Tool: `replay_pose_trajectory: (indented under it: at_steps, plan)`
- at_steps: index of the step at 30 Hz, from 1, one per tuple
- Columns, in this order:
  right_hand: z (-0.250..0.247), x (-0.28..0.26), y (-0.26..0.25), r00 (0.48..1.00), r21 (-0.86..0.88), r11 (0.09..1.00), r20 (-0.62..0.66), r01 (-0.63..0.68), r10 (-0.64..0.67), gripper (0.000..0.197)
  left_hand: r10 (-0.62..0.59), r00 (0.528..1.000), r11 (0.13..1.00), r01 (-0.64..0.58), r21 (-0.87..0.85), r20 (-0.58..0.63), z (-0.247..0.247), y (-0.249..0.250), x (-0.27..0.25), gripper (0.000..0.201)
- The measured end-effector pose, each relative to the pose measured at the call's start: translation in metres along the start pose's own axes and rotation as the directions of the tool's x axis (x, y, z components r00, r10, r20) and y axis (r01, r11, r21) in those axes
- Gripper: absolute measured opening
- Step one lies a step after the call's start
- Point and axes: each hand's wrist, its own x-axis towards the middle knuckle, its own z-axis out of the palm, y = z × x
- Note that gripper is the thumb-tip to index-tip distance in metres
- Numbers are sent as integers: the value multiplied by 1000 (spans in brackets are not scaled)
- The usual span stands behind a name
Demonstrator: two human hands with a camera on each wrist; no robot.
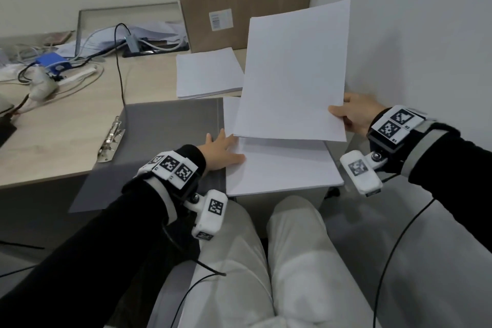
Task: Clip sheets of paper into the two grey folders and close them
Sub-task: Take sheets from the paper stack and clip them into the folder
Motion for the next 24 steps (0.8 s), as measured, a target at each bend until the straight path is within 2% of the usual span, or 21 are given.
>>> replay_pose_trajectory:
  at_steps: [3,6,8,10,12,17,19,21,22,23,24]
  plan:
    - [-10,2,-2,1000,-18,1000,-12,-4,3,37,30,999,975,-27,-220,11,2,12,10,68]
    - [-18,5,-3,999,-21,1000,-37,-5,4,36,74,997,861,-62,-505,4,0,23,18,59]
    - [-21,8,-3,999,-21,1000,-34,-5,4,37,102,994,803,-104,-587,-36,-3,28,18,53]
    - [-21,10,-5,1000,-37,999,-19,-6,5,37,112,990,774,-139,-617,-83,-9,25,19,63]
    - [-17,12,-10,1000,-53,999,0,1,-1,35,58,985,785,-147,-602,-165,-16,17,20,64]
    - [18,13,-26,993,-98,995,121,29,-17,33,-72,930,792,-167,-588,-361,-51,-25,13,44]
    - [39,13,-32,985,-115,993,174,35,-15,29,-156,888,778,-160,-608,-433,-69,-49,9,39]
    - [62,14,-36,972,-127,992,234,29,1,30,-261,824,771,-135,-622,-502,-83,-74,6,36]
    - [73,14,-37,965,-139,990,264,29,9,31,-302,805,759,-120,-640,-510,-87,-84,4,33]
    - [85,14,-37,955,-148,989,296,31,14,31,-325,808,731,-115,-673,-491,-89,-91,2,27]
    - [95,12,-38,946,-148,988,324,32,18,30,-330,835,682,-111,-722,-440,-88,-96,0,19]
